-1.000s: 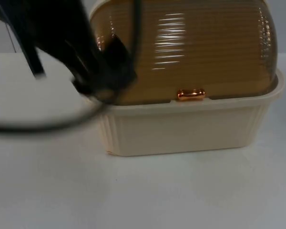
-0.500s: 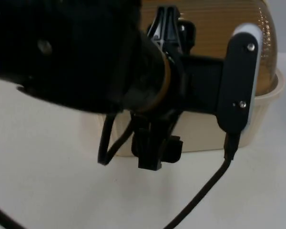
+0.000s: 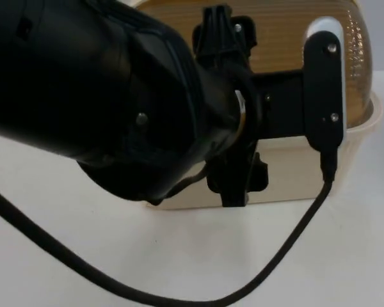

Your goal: Open the box lid with the left hand, place the block into the box with the right hand, then close the box lid with the left hand.

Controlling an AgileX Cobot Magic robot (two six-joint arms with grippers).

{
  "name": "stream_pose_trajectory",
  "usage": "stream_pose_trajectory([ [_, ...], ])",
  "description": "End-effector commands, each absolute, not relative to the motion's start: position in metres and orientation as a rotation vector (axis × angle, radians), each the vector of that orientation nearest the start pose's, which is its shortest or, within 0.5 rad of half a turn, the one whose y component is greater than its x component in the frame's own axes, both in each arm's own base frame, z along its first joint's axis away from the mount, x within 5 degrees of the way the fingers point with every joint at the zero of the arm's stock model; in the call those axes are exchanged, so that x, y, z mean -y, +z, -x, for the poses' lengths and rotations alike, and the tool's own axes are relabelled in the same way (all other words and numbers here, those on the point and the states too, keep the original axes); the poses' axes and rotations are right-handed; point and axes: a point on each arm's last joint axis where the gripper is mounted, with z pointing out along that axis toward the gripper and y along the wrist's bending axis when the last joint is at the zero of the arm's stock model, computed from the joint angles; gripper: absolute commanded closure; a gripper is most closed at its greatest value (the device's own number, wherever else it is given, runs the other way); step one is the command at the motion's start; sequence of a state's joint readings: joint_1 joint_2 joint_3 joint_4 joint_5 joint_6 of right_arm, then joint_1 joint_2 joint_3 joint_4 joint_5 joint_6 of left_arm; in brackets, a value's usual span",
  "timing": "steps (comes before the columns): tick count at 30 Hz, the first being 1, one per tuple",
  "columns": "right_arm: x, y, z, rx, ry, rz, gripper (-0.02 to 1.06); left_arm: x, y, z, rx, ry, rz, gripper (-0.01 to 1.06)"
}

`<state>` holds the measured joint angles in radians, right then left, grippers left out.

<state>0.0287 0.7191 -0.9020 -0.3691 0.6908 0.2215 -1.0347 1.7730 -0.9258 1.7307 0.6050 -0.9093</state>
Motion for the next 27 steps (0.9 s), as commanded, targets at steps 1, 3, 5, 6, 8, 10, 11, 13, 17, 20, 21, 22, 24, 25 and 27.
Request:
stream_pose_trajectory([
  [1,0.017,0.396,-0.13,-1.935,-0.265,-0.044,-0.01,0.279,0.189,-0.223,-1.525,0.532,-1.49,0.0],
  [3,0.017,0.396,-0.13,-1.935,-0.267,-0.043,-0.01,0.281,0.184,-0.223,-1.528,0.519,-1.511,0.0],
  [5,0.017,0.396,-0.13,-1.934,-0.267,-0.045,-0.01,0.282,0.18,-0.222,-1.53,0.498,-1.535,0.01],
  [6,0.017,0.396,-0.13,-1.934,-0.267,-0.045,-0.01,0.282,0.18,-0.222,-1.53,0.498,-1.535,0.01],
  [8,0.018,0.397,-0.13,-1.934,-0.272,-0.044,-0.01,0.284,0.177,-0.221,-1.529,0.477,-1.554,0.05],
  [10,0.018,0.397,-0.13,-1.934,-0.272,-0.044,-0.01,0.284,0.177,-0.22,-1.528,0.467,-1.56,0.16],
  [11,0.018,0.397,-0.13,-1.934,-0.272,-0.044,-0.01,0.284,0.177,-0.22,-1.528,0.467,-1.56,0.26],
  [13,0.018,0.397,-0.13,-1.934,-0.272,-0.044,-0.01,0.284,0.177,-0.22,-1.528,0.467,-1.56,0.37],
  [17,0.018,0.396,-0.13,-1.935,-0.272,-0.044,-0.01,0.284,0.177,-0.22,-1.529,0.466,-1.558,0.77],
  [20,0.018,0.396,-0.13,-1.935,-0.272,-0.044,-0.01,0.284,0.177,-0.22,-1.537,0.462,-1.548,1.04],
  [21,0.018,0.396,-0.13,-1.935,-0.277,-0.043,-0.01,0.285,0.177,-0.22,-1.537,0.458,-1.55,1.05],
  [22,0.018,0.397,-0.13,-1.934,-0.281,-0.041,-0.01,0.285,0.176,-0.22,-1.537,0.446,-1.556,1.05],
  [24,0.018,0.397,-0.13,-1.933,-0.291,-0.038,-0.01,0.286,0.176,-0.218,-1.538,0.424,-1.567,1.05],
  [25,0.019,0.397,-0.13,-1.931,-0.298,-0.039,-0.01,0.287,0.175,-0.218,-1.537,0.411,-1.574,1.05],
  [27,0.02,0.397,-0.13,-1.926,-0.304,-0.044,-0.01,0.29,0.172,-0.215,-1.536,0.347,-1.612,1.05],
])
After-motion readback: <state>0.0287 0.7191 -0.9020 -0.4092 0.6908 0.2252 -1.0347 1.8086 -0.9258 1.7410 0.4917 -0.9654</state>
